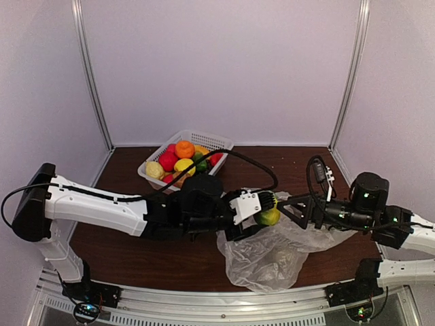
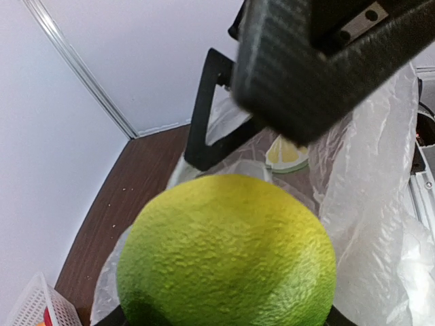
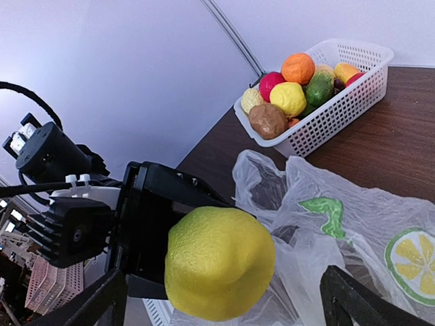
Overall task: Untie the knot of the plastic bag and take out the fruit
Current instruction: Pass from the right arm to the left, then place the fake fruit in the bin.
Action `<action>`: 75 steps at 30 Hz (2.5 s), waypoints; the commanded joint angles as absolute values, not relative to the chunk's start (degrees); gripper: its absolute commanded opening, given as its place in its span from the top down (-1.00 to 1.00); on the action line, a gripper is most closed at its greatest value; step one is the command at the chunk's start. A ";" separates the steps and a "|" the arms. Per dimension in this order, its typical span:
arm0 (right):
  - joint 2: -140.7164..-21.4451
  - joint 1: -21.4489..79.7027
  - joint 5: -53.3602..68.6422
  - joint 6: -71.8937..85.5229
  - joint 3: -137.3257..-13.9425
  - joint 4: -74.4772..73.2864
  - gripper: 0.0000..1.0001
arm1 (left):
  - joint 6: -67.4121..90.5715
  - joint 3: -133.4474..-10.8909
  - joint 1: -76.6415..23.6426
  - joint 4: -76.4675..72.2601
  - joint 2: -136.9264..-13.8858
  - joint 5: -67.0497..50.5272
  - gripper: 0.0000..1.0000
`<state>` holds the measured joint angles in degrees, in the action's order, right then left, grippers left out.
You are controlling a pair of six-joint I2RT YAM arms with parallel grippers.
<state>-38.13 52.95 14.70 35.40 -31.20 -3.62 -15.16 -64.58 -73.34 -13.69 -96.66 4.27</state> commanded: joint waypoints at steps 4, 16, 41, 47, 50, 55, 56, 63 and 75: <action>-34.86 52.64 6.58 33.41 -32.75 -9.03 -1.00 | -8.85 -62.22 -70.66 -17.78 -93.56 3.50 -0.05; -46.49 52.43 -10.13 25.92 -41.46 -10.08 -1.00 | 2.20 -60.12 -66.30 -18.35 -89.11 -1.40 -0.04; -52.53 25.92 -3.13 21.57 -46.67 -20.33 -1.00 | 11.89 -74.15 -37.55 8.32 -87.43 -5.53 -0.04; -52.16 25.45 -1.70 22.23 -45.50 -20.18 -1.00 | 10.57 -88.36 -32.15 10.62 -101.11 -6.84 -0.05; -51.12 25.32 -1.33 22.69 -45.06 -20.74 -1.00 | 10.48 -95.36 -29.66 11.74 -107.80 -7.13 -0.05; -48.93 25.31 -0.68 23.80 -44.07 -21.89 -1.00 | 11.00 -106.31 -26.42 12.85 -117.80 -7.70 -0.05; -48.39 25.23 -0.61 24.06 -43.85 -22.23 -1.00 | 11.04 -108.40 -26.03 13.42 -119.53 -7.76 -0.05; -45.32 25.22 -0.22 25.41 -42.43 -24.54 -1.00 | 11.53 -120.93 -23.27 18.57 -130.53 -8.76 -0.11; -42.81 25.23 -0.09 26.89 -40.58 -25.14 -1.00 | 11.68 -124.13 -22.51 20.07 -134.11 -9.56 -0.53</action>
